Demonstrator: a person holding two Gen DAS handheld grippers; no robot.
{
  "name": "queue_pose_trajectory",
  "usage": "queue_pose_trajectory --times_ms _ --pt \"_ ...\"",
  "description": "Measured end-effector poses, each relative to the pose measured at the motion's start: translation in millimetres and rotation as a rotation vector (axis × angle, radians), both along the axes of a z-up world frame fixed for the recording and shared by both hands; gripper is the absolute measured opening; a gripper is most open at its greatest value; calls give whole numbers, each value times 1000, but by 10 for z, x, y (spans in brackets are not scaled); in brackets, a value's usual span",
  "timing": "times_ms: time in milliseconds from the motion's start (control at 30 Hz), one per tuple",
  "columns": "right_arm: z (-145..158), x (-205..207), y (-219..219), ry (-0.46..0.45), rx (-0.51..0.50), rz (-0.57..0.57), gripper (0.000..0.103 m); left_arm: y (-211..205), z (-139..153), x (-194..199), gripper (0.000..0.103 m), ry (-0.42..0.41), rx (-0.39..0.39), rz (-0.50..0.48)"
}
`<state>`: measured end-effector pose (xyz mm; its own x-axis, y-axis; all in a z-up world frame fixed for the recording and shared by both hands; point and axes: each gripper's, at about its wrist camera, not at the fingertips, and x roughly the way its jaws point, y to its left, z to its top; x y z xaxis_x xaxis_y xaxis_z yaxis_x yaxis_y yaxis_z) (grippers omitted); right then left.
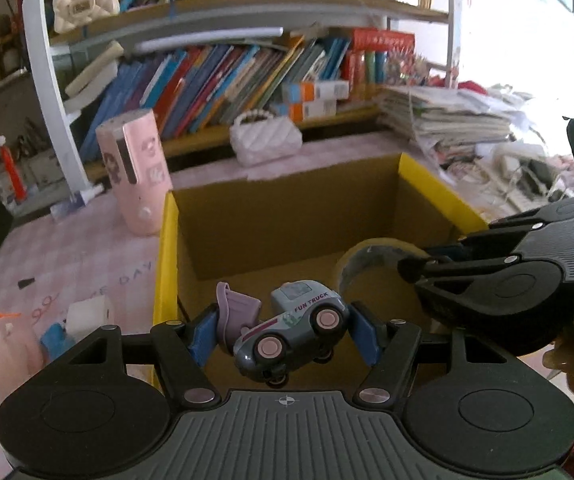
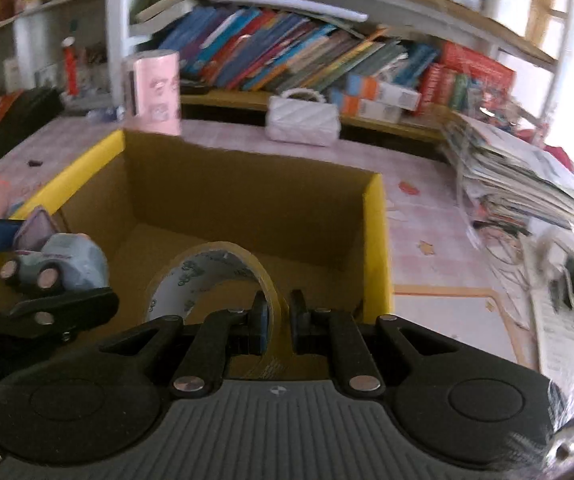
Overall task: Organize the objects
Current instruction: 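Open the left tool over the box while the right tool releases the tape inside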
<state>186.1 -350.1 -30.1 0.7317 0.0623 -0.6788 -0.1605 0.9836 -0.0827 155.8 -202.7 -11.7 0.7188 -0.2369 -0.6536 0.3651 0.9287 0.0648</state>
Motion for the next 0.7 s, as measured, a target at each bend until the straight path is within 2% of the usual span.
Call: queue_pose_trajectory --times_ms 100,233,500,700 --pt "-61 40 39 25 -31 45 11 -24 -62 40 67 28 26 9" --pt "-90 80 43 53 -29 78 11 -25 -101 82 67 53 18 29" --pt "-89 66 51 86 -38 86 11 -44 -97 27 68 45 34 65" --pt "-46 24 60 100 -14 62 18 4 5 -85 71 -9 26 95"
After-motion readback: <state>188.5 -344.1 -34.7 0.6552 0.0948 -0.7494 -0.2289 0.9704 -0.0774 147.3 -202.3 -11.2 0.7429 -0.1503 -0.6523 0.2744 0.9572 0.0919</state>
